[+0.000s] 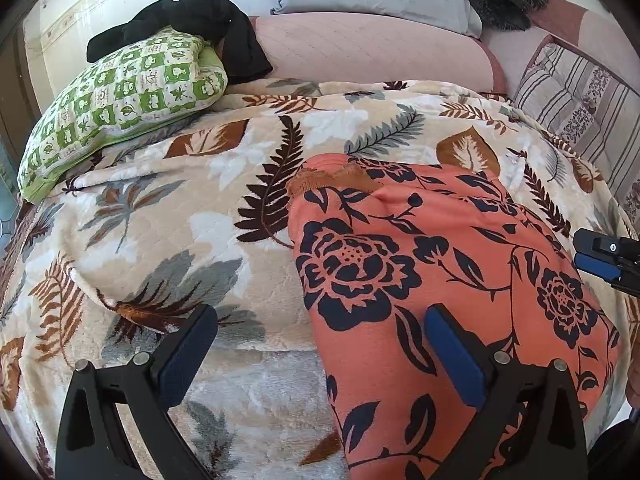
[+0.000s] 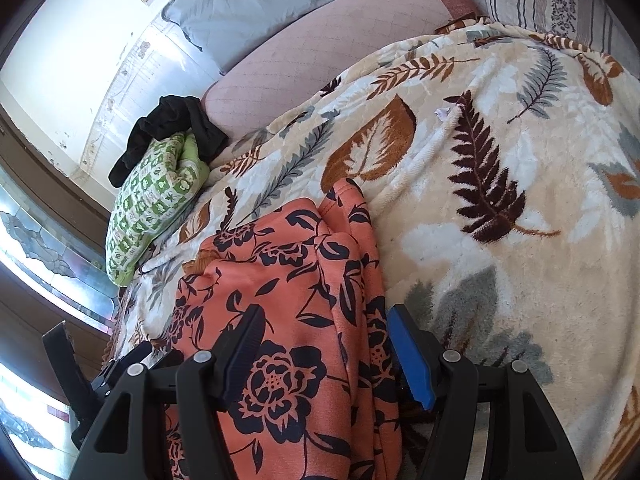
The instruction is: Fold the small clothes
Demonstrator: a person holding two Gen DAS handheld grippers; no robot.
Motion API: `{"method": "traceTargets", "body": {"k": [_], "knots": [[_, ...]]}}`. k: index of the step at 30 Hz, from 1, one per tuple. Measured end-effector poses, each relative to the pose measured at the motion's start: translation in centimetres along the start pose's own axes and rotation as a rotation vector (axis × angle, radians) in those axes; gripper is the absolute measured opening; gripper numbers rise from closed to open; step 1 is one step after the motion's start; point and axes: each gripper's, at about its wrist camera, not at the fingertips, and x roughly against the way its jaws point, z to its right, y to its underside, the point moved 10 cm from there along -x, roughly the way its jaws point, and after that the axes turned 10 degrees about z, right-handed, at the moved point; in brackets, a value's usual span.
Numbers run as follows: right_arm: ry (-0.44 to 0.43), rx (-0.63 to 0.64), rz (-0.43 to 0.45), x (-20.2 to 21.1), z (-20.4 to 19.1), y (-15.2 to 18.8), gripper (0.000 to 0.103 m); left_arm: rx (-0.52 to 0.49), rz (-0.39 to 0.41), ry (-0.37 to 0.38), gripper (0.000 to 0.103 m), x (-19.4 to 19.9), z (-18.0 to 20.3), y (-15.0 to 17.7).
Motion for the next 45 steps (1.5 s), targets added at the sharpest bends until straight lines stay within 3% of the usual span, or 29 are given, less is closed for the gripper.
{"method": "traceTargets", "body": {"k": [19,30,39,45], "knots": [[0.006,0.001,-0.015,-0.9,0.0,0.1,0.068,0.024,-0.016,0.027,0.103,-0.5,1.2,0.0],[-0.033,-0.037,-0.026,-0.9,0.4,-0.6,0.070,0.055,-0.076,0.166,0.103,-0.7,2.9,0.6],[-0.103,-0.137,-0.102,-1.3,1.7,0.1,0.076,0.042,-0.078,0.166,0.103,-0.9,3.2,0.9],[-0.095,-0.156,-0.130,-1.7,2.2,0.7,0.077,0.039,-0.078,0.167,0.103,-0.9,3.4,0.9]]}}
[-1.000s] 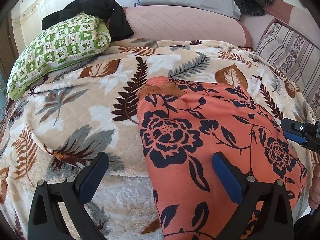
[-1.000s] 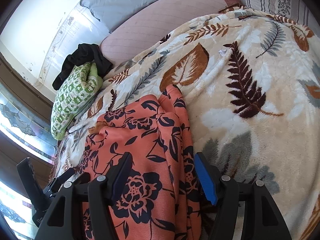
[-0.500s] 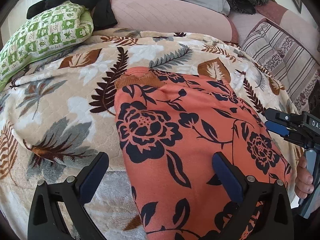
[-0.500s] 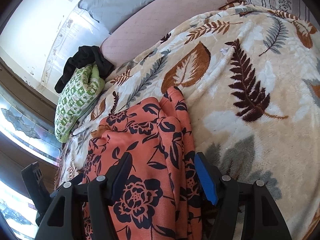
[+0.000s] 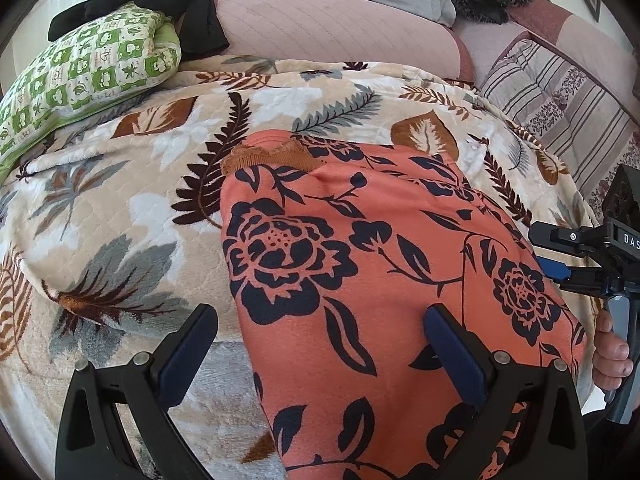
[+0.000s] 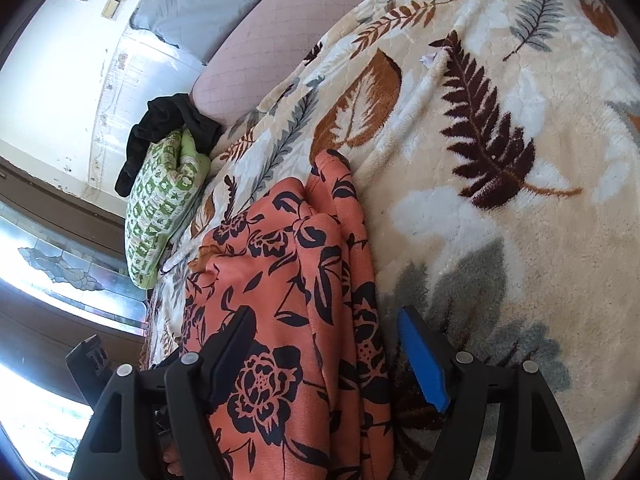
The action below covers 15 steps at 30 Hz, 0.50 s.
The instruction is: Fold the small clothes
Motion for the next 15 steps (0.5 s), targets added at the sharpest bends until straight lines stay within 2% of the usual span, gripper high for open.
{"method": "traceTargets", "body": {"k": [9,15], "knots": [[0.041,0.023,-0.049,-1.9,-0.2,1.4,0.079,0.005,-0.008,0.016,0.103,-0.1,0.4,0.0],[0.011,0.023,-0.074,-2.8,-1.3,2.2,0.080,0.008,-0.016,0.033,0.103,-0.2,0.8,0.2]]}}
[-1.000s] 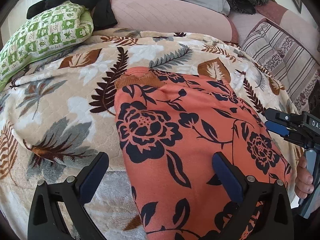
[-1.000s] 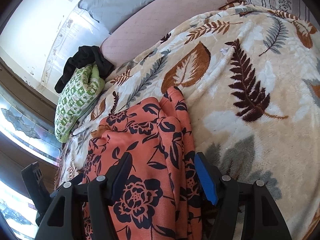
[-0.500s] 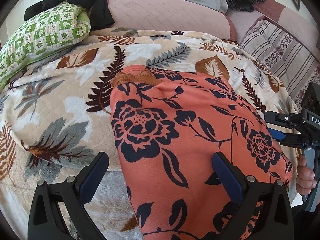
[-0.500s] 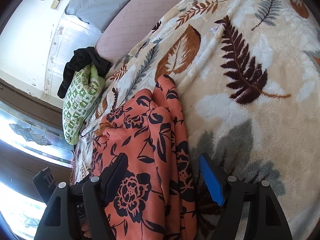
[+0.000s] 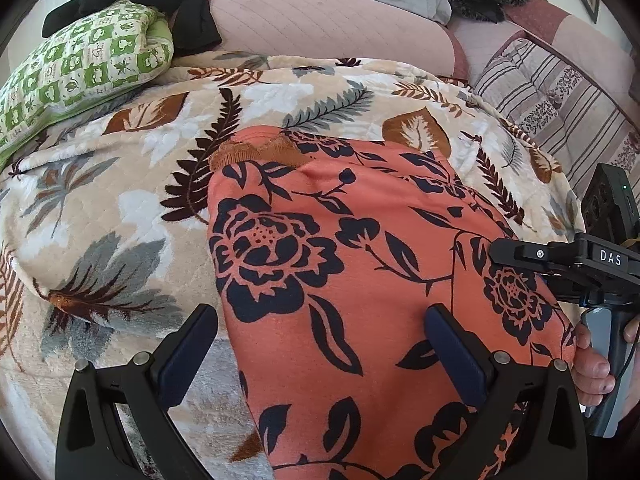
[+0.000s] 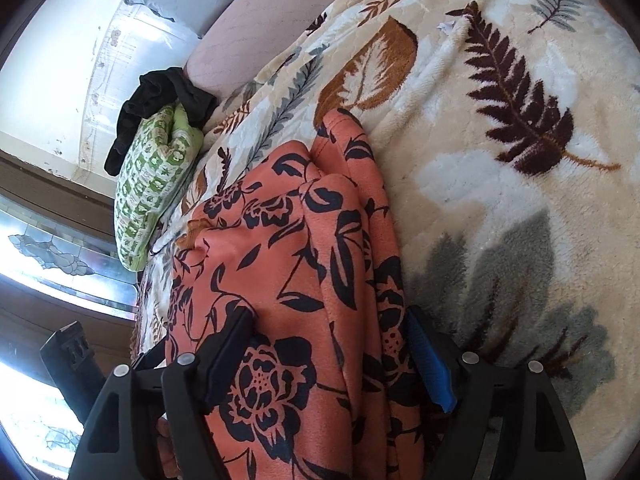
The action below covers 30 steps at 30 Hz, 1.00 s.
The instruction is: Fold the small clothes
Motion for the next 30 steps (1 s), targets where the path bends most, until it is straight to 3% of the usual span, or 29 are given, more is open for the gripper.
{"method": "traceTargets", "body": {"k": [17,24,26,28,30], "knots": [[-0.050,-0.049,-0.011,-1.3,-1.1,0.6,0.080,0.037,-0.034,0.047,0.103,-0.5,0.3,0.6],[-0.047,-0.043,-0.010,-1.3,-1.2,0.6,0.080,0.046,-0.042,0.055,0.103,-0.7,0.2,0.7],[-0.013,-0.017,-0.010,-1.0,-1.3,0.5,0.080,0.047,-0.045,0.057,0.103,-0.5,0.1,0.6],[0.041,0.015,0.031,-0.2,-1.4,-0.2,0.080,0.051,-0.002,0.023,0.103,0.6,-0.8,-0.5],[0.118,0.110,0.160,2.0,-2.2,-1.9,0.080,0.050,0.068,-0.010,0.103,2.1,-2.1,-1.9]]}}
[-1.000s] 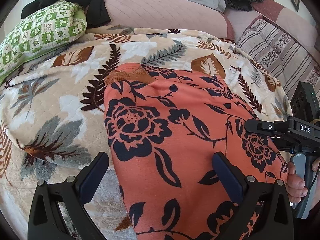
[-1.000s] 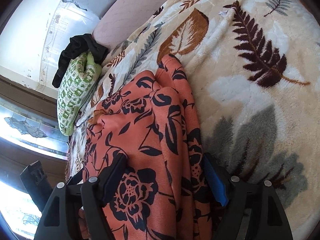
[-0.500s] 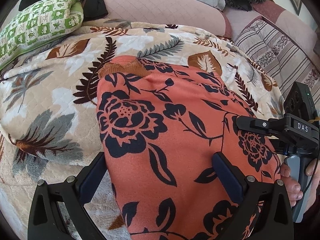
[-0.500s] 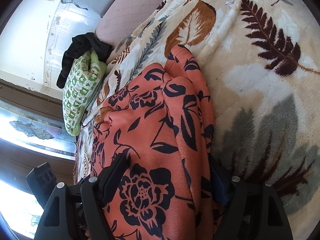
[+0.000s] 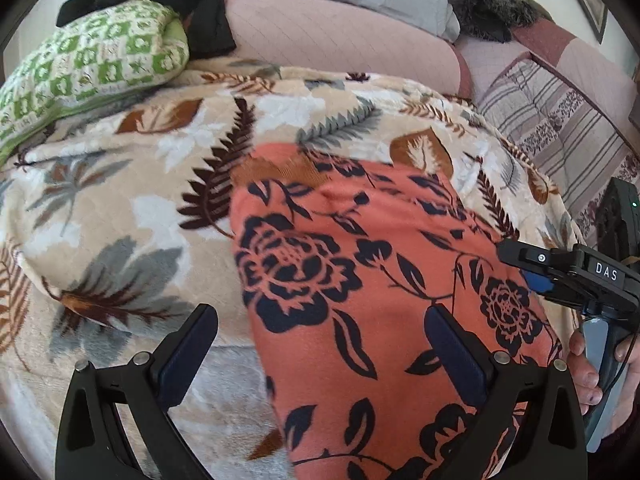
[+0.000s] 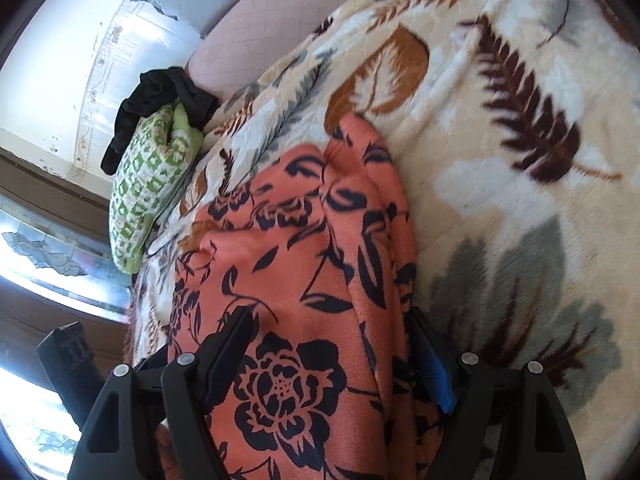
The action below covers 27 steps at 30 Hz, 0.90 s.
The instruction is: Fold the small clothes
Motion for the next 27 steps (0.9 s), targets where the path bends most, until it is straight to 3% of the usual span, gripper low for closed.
{"method": "traceTargets", "body": {"k": [2,4,5,6,8,9,10,15,18,20,24,27], "knots": [[0.006,0.111,0.145,2.3,-1.7,-2.0,0.080,-0.016,0.046,-0.101,0.103,0.8,-1.9,-1.0],[-0.076,0.153,0.177,3.0,-4.0,-2.1,0.078,-0.046,0.025,-0.208,0.103,0.3,-3.7,-0.6],[-0.102,0.167,0.147,2.4,-4.9,-1.5,0.071,-0.045,-0.010,-0.223,0.103,-0.3,-4.1,-0.1],[-0.104,0.186,0.093,1.3,-5.5,-0.5,0.054,-0.038,-0.043,-0.222,0.103,-0.9,-4.3,0.6],[-0.026,0.220,-0.066,-2.1,-5.1,2.6,0.038,-0.046,-0.054,-0.223,0.103,-1.3,-4.0,1.1],[0.018,0.230,-0.109,-3.3,-4.6,3.5,0.036,-0.070,-0.048,-0.233,0.103,-1.3,-3.9,1.1],[0.031,0.250,-0.092,-3.4,-4.8,3.3,0.036,-0.091,-0.038,-0.239,0.103,-1.2,-3.7,0.9],[0.003,0.281,-0.056,-2.8,-7.5,1.3,0.036,-0.016,-0.057,-0.146,0.103,0.0,-4.2,1.5],[-0.054,0.320,-0.114,-5.0,-11.1,1.3,0.036,-0.005,-0.078,-0.092,0.103,0.9,-3.9,2.5],[-0.090,0.328,-0.208,-7.5,-13.3,2.2,0.036,-0.028,-0.079,-0.068,0.103,1.7,-3.5,3.1],[-0.019,0.355,-0.348,-13.8,-14.1,4.2,0.037,-0.035,-0.135,-0.006,0.103,2.0,-2.8,5.1],[-0.029,0.309,-0.329,-15.0,-14.6,2.8,0.037,-0.065,-0.137,0.001,0.103,1.9,-2.4,5.6]]}}
